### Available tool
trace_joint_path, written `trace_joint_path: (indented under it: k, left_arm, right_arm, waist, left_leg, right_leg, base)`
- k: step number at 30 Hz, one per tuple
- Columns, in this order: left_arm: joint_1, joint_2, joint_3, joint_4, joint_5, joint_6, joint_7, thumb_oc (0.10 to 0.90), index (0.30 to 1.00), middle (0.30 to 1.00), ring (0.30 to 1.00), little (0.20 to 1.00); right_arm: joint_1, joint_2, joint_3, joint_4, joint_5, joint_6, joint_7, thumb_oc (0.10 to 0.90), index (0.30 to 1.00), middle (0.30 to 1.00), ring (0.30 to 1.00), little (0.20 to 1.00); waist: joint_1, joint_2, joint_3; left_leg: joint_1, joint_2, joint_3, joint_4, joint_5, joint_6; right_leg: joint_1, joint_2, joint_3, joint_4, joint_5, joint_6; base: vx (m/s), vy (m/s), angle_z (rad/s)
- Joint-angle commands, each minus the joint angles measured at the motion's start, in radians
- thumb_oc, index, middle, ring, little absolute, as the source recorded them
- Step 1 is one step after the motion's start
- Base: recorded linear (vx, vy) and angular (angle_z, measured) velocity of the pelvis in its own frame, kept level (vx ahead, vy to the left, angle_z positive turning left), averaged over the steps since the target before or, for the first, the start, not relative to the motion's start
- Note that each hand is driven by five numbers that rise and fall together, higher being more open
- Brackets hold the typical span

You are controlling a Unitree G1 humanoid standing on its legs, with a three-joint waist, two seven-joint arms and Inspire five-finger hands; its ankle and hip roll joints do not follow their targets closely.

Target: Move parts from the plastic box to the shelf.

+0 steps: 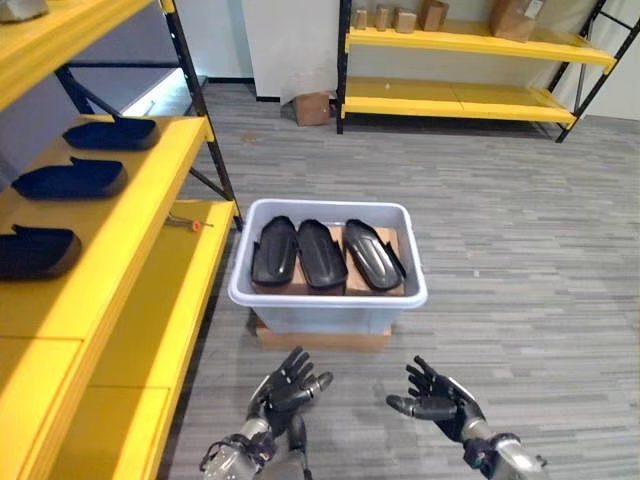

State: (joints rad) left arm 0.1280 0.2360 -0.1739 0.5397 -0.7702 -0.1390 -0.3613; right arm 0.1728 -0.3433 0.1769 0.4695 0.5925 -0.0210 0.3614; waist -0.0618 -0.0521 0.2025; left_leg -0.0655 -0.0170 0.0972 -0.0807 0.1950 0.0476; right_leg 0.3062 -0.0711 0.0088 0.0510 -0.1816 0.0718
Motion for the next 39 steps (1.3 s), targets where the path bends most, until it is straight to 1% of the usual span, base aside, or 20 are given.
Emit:
trace_joint_path:
  k: [1,4,7,8,10,12,13,15,16,18,19,22,23,27,29,30,32,35,37,39]
  left_arm:
    - [-0.087,0.036,-0.014,-0.118,0.055,-0.126,-0.011,0.900,1.000,1.000,1.000,1.000]
    - [-0.110,0.054,-0.018,-0.141,0.080,-0.135,0.001,0.900,1.000,1.000,1.000,1.000]
    - [-0.126,0.076,-0.017,-0.180,0.093,-0.164,0.007,0.900,1.000,1.000,1.000,1.000]
    - [-0.127,0.078,-0.016,-0.190,0.094,-0.168,0.010,0.900,1.000,1.000,1.000,1.000]
    - [-0.128,0.090,-0.005,-0.256,0.094,-0.183,0.021,0.900,1.000,1.000,1.000,1.000]
    - [-0.122,0.099,0.009,-0.325,0.080,-0.177,0.040,0.900,1.000,1.000,1.000,1.000]
    - [-0.123,0.102,0.015,-0.334,0.076,-0.181,0.046,0.900,1.000,1.000,1.000,1.000]
    - [-0.140,0.114,0.018,-0.346,0.084,-0.182,0.065,0.900,1.000,1.000,1.000,1.000]
    - [-0.153,0.121,0.017,-0.352,0.092,-0.174,0.075,0.900,1.000,1.000,1.000,1.000]
    - [-0.167,0.123,0.015,-0.355,0.102,-0.158,0.086,0.900,1.000,1.000,1.000,1.000]
    - [-0.179,0.126,0.015,-0.368,0.112,-0.133,0.108,0.900,1.000,1.000,1.000,1.000]
    - [-0.173,0.125,0.014,-0.378,0.106,-0.117,0.113,0.900,1.000,1.000,1.000,1.000]
    - [-0.165,0.123,0.015,-0.382,0.093,-0.109,0.109,0.900,1.000,1.000,1.000,1.000]
    - [-0.137,0.112,0.009,-0.378,0.085,-0.111,0.082,0.900,1.000,1.000,1.000,1.000]
    - [-0.126,0.106,-0.003,-0.387,0.107,-0.124,0.096,0.900,1.000,1.000,1.000,1.000]
    - [-0.124,0.106,-0.005,-0.393,0.113,-0.125,0.122,0.900,1.000,1.000,1.000,1.000]
    - [-0.125,0.103,-0.003,-0.391,0.104,-0.123,0.142,0.900,1.000,1.000,1.000,1.000]
    - [-0.127,0.087,0.001,-0.406,0.084,-0.118,0.151,0.900,1.000,1.000,1.000,1.000]
    - [-0.124,0.081,-0.001,-0.419,0.090,-0.109,0.158,0.900,1.000,1.000,1.000,1.000]
    - [-0.123,0.077,-0.007,-0.432,0.100,-0.110,0.181,0.900,1.000,1.000,1.000,1.000]
  right_arm:
    - [-0.061,0.031,-0.047,-0.152,0.075,-0.160,-0.038,0.900,1.000,1.000,1.000,1.000]
    - [-0.083,0.050,-0.060,-0.182,0.059,-0.196,-0.090,0.900,1.000,1.000,1.000,1.000]
    - [-0.097,0.054,-0.077,-0.204,0.023,-0.207,-0.157,0.900,1.000,1.000,1.000,1.000]
    - [-0.098,0.055,-0.081,-0.204,0.020,-0.207,-0.173,0.900,1.000,1.000,1.000,1.000]
    - [-0.095,0.065,-0.108,-0.197,0.004,-0.227,-0.211,0.900,1.000,1.000,1.000,1.000]
    - [-0.090,0.070,-0.130,-0.195,-0.021,-0.247,-0.230,0.900,1.000,1.000,1.000,1.000]
    - [-0.091,0.069,-0.137,-0.191,-0.030,-0.246,-0.226,0.900,1.000,1.000,1.000,1.000]
    - [-0.097,0.057,-0.148,-0.179,-0.045,-0.242,-0.244,0.900,1.000,1.000,1.000,1.000]
    - [-0.104,0.046,-0.156,-0.173,-0.034,-0.240,-0.257,0.900,1.000,1.000,1.000,1.000]
    - [-0.112,0.033,-0.169,-0.168,-0.018,-0.242,-0.279,0.900,1.000,1.000,1.000,1.000]
    - [-0.116,0.018,-0.200,-0.179,0.000,-0.236,-0.295,0.900,1.000,1.000,1.000,1.000]
    - [-0.113,0.011,-0.230,-0.202,-0.005,-0.232,-0.298,0.900,1.000,1.000,1.000,1.000]
    - [-0.112,0.010,-0.241,-0.208,-0.009,-0.220,-0.288,0.900,1.000,1.000,1.000,1.000]
    - [-0.102,0.001,-0.266,-0.192,-0.029,-0.187,-0.288,0.900,1.000,1.000,1.000,1.000]
    - [-0.096,-0.029,-0.288,-0.166,-0.026,-0.216,-0.295,0.900,1.000,1.000,1.000,1.000]
    - [-0.096,-0.038,-0.299,-0.161,-0.058,-0.247,-0.322,0.900,1.000,1.000,1.000,1.000]
    - [-0.097,-0.046,-0.299,-0.165,-0.110,-0.270,-0.362,0.900,1.000,1.000,1.000,1.000]
    - [-0.112,-0.082,-0.297,-0.190,-0.277,-0.305,-0.456,0.900,1.000,1.000,1.000,1.000]
    - [-0.121,-0.104,-0.293,-0.215,-0.369,-0.304,-0.499,0.900,1.000,1.000,1.000,1.000]
    - [-0.138,-0.152,-0.282,-0.272,-0.506,-0.295,-0.550,0.900,1.000,1.000,1.000,1.000]
  waist:
    - [0.000,0.007,-0.046]
    - [-0.001,0.010,-0.057]
    - [-0.005,0.013,-0.071]
    - [-0.004,0.014,-0.073]
    - [-0.001,0.021,-0.076]
    - [0.003,0.026,-0.071]
    - [0.003,0.027,-0.068]
    - [-0.005,0.026,-0.062]
    - [-0.011,0.021,-0.059]
    - [-0.017,0.016,-0.054]
    - [-0.030,0.001,-0.045]
    - [-0.050,-0.010,-0.038]
    - [-0.057,-0.012,-0.036]
    - [-0.071,-0.021,-0.037]
    - [-0.066,-0.036,-0.048]
    - [-0.061,-0.042,-0.056]
    - [-0.058,-0.045,-0.061]
    - [-0.056,-0.044,-0.077]
    - [-0.058,-0.041,-0.079]
    - [-0.062,-0.033,-0.079]
  left_leg:
    - [0.002,0.042,-0.018,0.083,-0.195,-0.032]
    - [0.019,0.022,-0.017,0.088,-0.212,-0.001]
    - [0.045,-0.006,0.001,0.072,-0.227,0.031]
    - [0.048,-0.009,0.004,0.070,-0.230,0.035]
    - [0.073,-0.019,0.016,0.064,-0.246,0.055]
    - [0.100,-0.022,0.027,0.055,-0.259,0.065]
    - [0.109,-0.022,0.030,0.053,-0.264,0.066]
    - [0.134,-0.018,0.032,0.043,-0.270,0.064]
    - [0.145,-0.015,0.033,0.035,-0.270,0.061]
    - [0.158,-0.009,0.033,0.027,-0.269,0.056]
    - [0.178,-0.005,0.030,0.020,-0.275,0.042]
    - [0.210,0.003,0.025,0.005,-0.289,0.027]
    - [0.223,0.009,0.026,0.001,-0.294,0.022]
    - [0.259,0.027,0.025,-0.001,-0.311,0.012]
    - [0.266,0.038,0.025,0.003,-0.319,0.004]
    - [0.269,0.048,0.034,0.003,-0.322,-0.001]
    - [0.276,0.058,0.044,0.001,-0.323,-0.006]
    - [0.282,0.083,0.065,0.000,-0.318,-0.023]
    - [0.282,0.093,0.066,0.002,-0.314,-0.029]
    - [0.274,0.109,0.067,0.022,-0.313,-0.043]
  right_leg:
    - [-0.136,0.007,-0.051,0.058,0.035,-0.012]
    - [-0.164,-0.017,-0.059,0.139,0.050,0.011]
    - [-0.216,-0.041,-0.067,0.281,0.132,0.039]
    - [-0.225,-0.045,-0.068,0.305,0.143,0.040]
    - [-0.270,-0.072,-0.095,0.431,0.209,0.040]
    - [-0.321,-0.090,-0.120,0.519,0.242,0.043]
    - [-0.337,-0.084,-0.127,0.526,0.243,0.045]
    - [-0.372,-0.049,-0.129,0.497,0.224,0.047]
    - [-0.378,-0.031,-0.128,0.447,0.213,0.046]
    - [-0.374,-0.016,-0.128,0.378,0.205,0.046]
    - [-0.381,-0.014,-0.114,0.219,0.229,0.054]
    - [-0.404,-0.013,-0.076,0.060,0.277,0.070]
    - [-0.422,-0.015,-0.059,0.027,0.301,0.078]
    - [-0.441,-0.014,-0.020,-0.025,0.337,0.092]
    - [-0.403,-0.011,-0.025,-0.062,0.329,0.091]
    - [-0.384,-0.016,-0.042,-0.073,0.323,0.090]
    - [-0.367,-0.018,-0.056,-0.078,0.315,0.087]
    - [-0.323,-0.012,-0.077,-0.077,0.272,0.064]
    - [-0.311,-0.002,-0.077,-0.066,0.247,0.049]
    - [-0.297,0.010,-0.077,-0.051,0.210,0.025]
  base:
    - [0.25,0.317,0.04]
    - [0.18,0.246,0.21]
    - [0.15,0.217,0.12]
    - [0.13,0.201,0.07]
    - [0.12,0.180,0.06]
    - [0.10,0.120,-0.09]
    - [0.11,0.052,-0.14]
    - [0.09,-0.064,-0.07]
    - [0.09,-0.103,-0.09]
    - [0.11,-0.149,-0.01]
    - [0.14,-0.188,0.03]
    - [0.13,-0.156,-0.06]
    - [0.11,-0.120,0.06]
    - [0.13,-0.159,0.15]
    - [0.18,-0.360,0.32]
    - [0.12,-0.323,0.33]
    - [0.10,-0.248,0.13]
    - [0.17,-0.273,-0.07]
    - [0.18,-0.232,-0.13]
    - [0.19,-0.259,-0.12]
